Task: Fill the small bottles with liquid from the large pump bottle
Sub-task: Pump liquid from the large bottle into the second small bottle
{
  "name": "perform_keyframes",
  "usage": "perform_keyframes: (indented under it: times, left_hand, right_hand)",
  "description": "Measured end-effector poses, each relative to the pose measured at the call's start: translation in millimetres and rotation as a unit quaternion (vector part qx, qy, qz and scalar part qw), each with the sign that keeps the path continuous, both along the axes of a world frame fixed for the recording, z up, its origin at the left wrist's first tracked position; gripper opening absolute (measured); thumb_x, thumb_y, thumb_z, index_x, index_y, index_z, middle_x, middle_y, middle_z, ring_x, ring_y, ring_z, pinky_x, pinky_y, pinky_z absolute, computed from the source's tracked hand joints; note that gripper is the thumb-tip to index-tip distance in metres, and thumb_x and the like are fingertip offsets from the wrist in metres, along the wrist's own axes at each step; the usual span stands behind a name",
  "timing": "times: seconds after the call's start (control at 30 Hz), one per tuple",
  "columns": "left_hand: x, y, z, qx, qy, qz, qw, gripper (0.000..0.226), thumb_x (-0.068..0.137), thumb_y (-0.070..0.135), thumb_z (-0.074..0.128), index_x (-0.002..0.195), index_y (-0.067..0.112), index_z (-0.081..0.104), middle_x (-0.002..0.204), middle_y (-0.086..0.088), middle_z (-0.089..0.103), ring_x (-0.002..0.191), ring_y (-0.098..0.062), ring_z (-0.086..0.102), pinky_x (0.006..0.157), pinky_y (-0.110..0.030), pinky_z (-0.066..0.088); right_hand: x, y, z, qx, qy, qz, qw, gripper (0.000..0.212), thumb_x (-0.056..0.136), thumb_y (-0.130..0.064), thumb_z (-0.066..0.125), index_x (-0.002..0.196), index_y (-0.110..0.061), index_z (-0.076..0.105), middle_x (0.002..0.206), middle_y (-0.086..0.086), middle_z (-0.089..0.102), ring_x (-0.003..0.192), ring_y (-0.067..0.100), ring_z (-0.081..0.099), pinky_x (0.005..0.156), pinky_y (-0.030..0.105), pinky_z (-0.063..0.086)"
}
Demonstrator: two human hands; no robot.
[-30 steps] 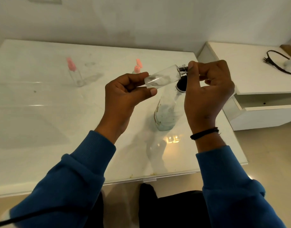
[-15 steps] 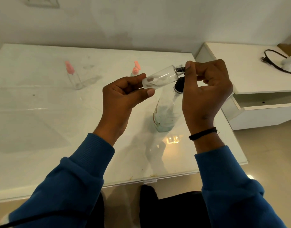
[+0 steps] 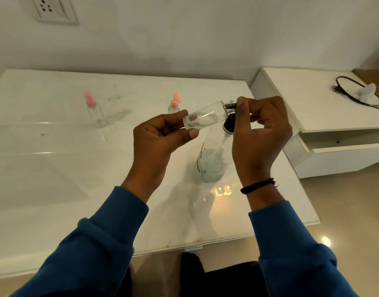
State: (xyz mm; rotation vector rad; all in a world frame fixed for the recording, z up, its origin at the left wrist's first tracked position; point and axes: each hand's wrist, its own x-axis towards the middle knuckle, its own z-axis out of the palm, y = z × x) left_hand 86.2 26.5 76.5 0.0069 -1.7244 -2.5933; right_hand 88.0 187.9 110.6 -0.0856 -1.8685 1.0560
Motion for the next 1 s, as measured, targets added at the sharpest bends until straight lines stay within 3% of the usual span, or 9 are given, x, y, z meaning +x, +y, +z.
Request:
perform_keyframes:
  times: [0.43,0.63,0.77,0.87,1.0]
  left_hand:
    - [3.9,1.0,7.5,0.016,-0.008,-0.012,1.000,0.059,0.065,0.015,0.083,0.121,0.001,0.070,0.112,-0.015,0.076,0.107,-0.035,0.072,0.099,-0.047,0.056]
    - [2.7,0.8,7.1,0.028,-0.014,-0.016,0.999,0.057,0.066,0.010,0.081,0.122,-0.001,0.069,0.111,-0.015,0.076,0.106,-0.035,0.073,0.094,-0.041,0.058]
    - [2.9,0.9,6.4,0.045,-0.013,-0.031,0.998,0.048,0.077,0.004,0.077,0.124,-0.004,0.067,0.114,-0.015,0.076,0.107,-0.033,0.073,0.093,-0.039,0.058]
    - [1.3,1.2,4.6,0.048,-0.017,-0.038,0.998,0.039,0.086,-0.003,0.070,0.125,-0.004,0.066,0.114,-0.013,0.076,0.106,-0.032,0.073,0.092,-0.037,0.059]
    - [4.2,3.8,9.4,0.080,-0.030,-0.039,0.996,0.038,0.081,0.006,0.073,0.118,0.001,0.070,0.115,-0.011,0.076,0.107,-0.030,0.073,0.087,-0.033,0.060]
  right_hand:
    - [-1.8,1.8,2.7,0.025,0.021,-0.002,0.999,0.019,0.090,-0.016,0.071,0.072,-0.007,0.068,0.074,-0.002,0.057,0.070,0.017,0.054,0.062,0.024,0.043]
    - [-3.1,-2.5,-3.5,0.001,0.020,-0.003,1.000,0.020,0.090,-0.013,0.071,0.072,-0.006,0.067,0.074,-0.001,0.056,0.069,0.009,0.051,0.059,0.022,0.043]
    - [-2.5,0.8,1.1,0.013,0.019,0.000,1.000,0.019,0.089,-0.016,0.072,0.072,-0.009,0.068,0.073,-0.003,0.056,0.069,0.017,0.054,0.060,0.028,0.045]
    - [-3.9,0.7,0.9,0.015,0.019,-0.008,1.000,0.019,0.089,-0.017,0.072,0.071,-0.011,0.067,0.073,-0.002,0.056,0.068,0.015,0.053,0.060,0.022,0.042]
    - [-3.0,-2.2,-2.3,0.007,0.012,-0.005,1.000,0.019,0.089,-0.015,0.072,0.071,-0.009,0.066,0.072,-0.002,0.055,0.068,0.011,0.050,0.059,0.018,0.040]
